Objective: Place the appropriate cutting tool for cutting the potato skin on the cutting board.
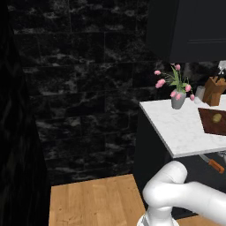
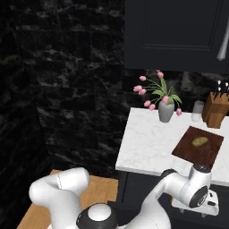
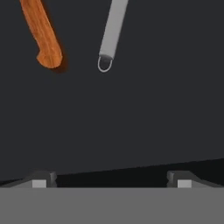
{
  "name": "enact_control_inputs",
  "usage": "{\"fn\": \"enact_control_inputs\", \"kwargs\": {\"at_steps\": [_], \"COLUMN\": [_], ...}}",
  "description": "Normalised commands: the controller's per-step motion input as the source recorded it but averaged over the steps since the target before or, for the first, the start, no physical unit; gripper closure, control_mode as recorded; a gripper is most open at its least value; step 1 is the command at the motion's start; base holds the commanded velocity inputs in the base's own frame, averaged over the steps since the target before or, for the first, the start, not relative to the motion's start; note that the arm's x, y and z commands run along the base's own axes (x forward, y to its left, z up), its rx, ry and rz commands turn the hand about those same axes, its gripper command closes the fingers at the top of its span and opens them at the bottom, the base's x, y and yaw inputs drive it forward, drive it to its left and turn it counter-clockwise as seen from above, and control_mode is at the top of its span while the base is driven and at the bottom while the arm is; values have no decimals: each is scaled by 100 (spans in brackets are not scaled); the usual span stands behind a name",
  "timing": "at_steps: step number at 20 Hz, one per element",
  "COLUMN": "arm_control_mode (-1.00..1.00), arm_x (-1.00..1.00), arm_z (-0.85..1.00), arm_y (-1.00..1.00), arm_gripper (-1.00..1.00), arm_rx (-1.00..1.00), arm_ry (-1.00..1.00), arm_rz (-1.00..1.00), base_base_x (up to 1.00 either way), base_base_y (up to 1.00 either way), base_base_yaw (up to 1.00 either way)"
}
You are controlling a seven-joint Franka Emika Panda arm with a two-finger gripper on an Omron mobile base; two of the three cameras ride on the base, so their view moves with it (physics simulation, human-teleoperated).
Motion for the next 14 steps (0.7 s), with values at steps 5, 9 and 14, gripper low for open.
{"fn": "enact_control_inputs", "kwargs": {"at_steps": [5, 9, 14], "arm_control_mode": [-100, -100, -100], "arm_x": [-7, -38, -67], "arm_z": [-10, -10, -7], "arm_y": [0, 0, 0], "arm_gripper": [-100, -100, -100], "arm_rx": [-1, 0, 0], "arm_ry": [0, 0, 0], "arm_rz": [14, 13, 7], "base_base_x": [0, 0, 0], "base_base_y": [0, 0, 0], "base_base_yaw": [0, 0, 0]}}
